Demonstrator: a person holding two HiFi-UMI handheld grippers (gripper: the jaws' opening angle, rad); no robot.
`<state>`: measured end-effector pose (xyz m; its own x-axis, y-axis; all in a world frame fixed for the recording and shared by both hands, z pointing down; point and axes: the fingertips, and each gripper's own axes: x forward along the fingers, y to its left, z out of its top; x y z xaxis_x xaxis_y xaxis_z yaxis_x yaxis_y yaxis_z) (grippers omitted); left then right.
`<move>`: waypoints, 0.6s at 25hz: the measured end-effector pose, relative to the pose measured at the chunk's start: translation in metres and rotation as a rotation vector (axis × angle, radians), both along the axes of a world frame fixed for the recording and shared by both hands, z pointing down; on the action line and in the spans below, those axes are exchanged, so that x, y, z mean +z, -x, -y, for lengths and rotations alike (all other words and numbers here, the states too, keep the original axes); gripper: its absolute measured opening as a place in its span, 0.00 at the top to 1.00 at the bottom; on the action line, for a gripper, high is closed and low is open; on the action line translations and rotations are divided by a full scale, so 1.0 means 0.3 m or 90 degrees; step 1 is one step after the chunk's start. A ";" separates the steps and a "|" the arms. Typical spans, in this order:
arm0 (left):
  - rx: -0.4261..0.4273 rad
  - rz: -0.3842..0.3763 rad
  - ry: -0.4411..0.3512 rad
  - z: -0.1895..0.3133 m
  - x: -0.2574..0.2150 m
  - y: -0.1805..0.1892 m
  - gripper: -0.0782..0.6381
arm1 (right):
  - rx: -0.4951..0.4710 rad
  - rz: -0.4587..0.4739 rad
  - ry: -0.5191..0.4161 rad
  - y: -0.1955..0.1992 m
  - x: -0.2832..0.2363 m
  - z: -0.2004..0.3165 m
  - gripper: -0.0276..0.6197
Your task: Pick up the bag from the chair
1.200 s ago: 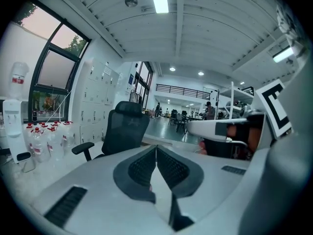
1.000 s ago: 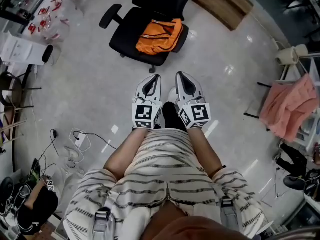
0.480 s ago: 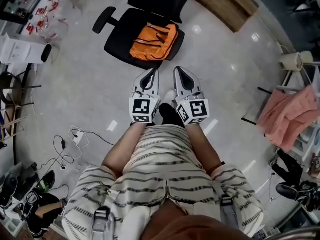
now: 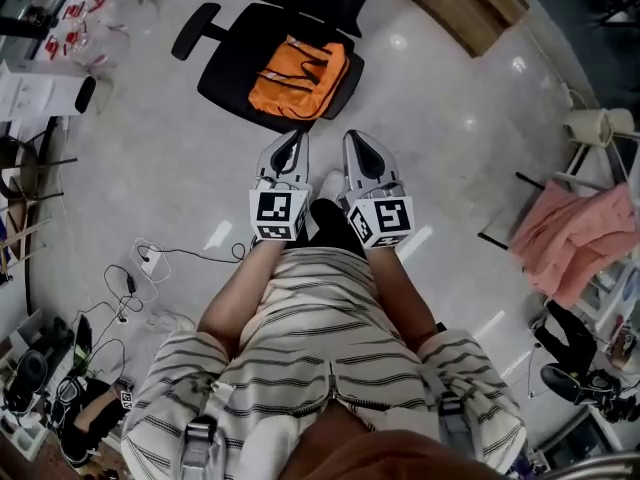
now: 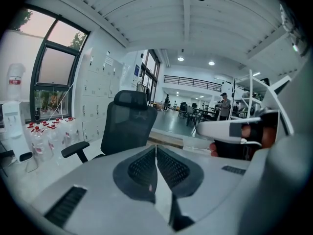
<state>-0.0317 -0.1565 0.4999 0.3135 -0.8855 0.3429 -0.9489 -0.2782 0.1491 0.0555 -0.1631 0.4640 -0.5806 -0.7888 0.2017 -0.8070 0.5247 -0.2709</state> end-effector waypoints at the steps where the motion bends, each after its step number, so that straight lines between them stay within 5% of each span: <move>1: 0.002 0.000 0.003 0.005 0.008 0.000 0.85 | 0.002 0.000 0.009 -0.002 0.015 0.000 0.93; 15: 0.071 0.003 0.027 0.109 0.121 0.000 0.85 | 0.055 -0.024 0.033 0.050 0.120 0.043 0.93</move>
